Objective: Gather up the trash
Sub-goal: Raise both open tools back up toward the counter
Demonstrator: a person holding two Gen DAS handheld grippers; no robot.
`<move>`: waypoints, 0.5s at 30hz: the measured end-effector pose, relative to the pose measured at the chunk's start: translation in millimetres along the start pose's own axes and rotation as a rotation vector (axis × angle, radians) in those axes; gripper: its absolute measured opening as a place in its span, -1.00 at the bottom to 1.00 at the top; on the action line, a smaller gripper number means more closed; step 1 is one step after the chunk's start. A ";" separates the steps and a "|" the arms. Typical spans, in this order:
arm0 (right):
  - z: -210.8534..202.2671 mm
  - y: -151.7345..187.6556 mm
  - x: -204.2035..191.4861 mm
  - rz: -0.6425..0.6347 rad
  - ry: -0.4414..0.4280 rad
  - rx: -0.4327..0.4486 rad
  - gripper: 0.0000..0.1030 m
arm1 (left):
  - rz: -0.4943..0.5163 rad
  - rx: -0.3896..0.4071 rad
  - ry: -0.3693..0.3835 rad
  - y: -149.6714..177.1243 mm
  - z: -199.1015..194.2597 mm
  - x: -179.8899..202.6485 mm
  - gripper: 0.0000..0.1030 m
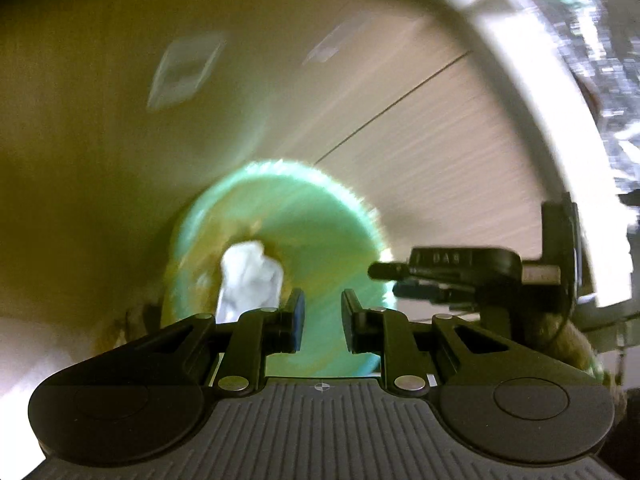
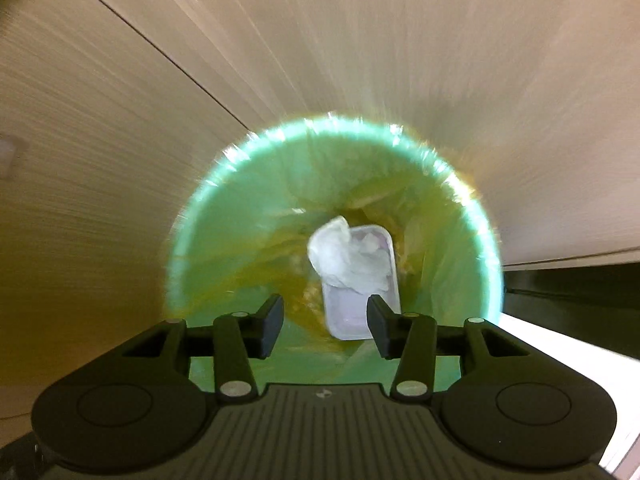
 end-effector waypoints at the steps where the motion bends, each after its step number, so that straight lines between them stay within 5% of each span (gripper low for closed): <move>1: -15.8 -1.6 -2.0 0.004 -0.013 0.016 -0.11 | 0.015 0.014 0.007 -4.7 -11.1 11.1 -0.56; 7: -131.2 -0.4 -41.6 -0.117 -0.092 0.177 0.06 | 0.067 0.133 0.046 -42.1 -87.0 68.6 -0.56; 15: -248.4 -23.7 -137.1 -0.428 -0.168 0.453 0.20 | 0.009 0.507 -0.059 -138.3 -217.6 63.1 -0.56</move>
Point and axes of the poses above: each gripper's, at about its wrist camera, not at the fingertips, and z roughly the way its jaws point, x to its right, y to its underside, the point moved 9 cm from there along z, roughly the way its jaws point, and after that the axes turned 2 degrees about y, right-handed, at the moved point
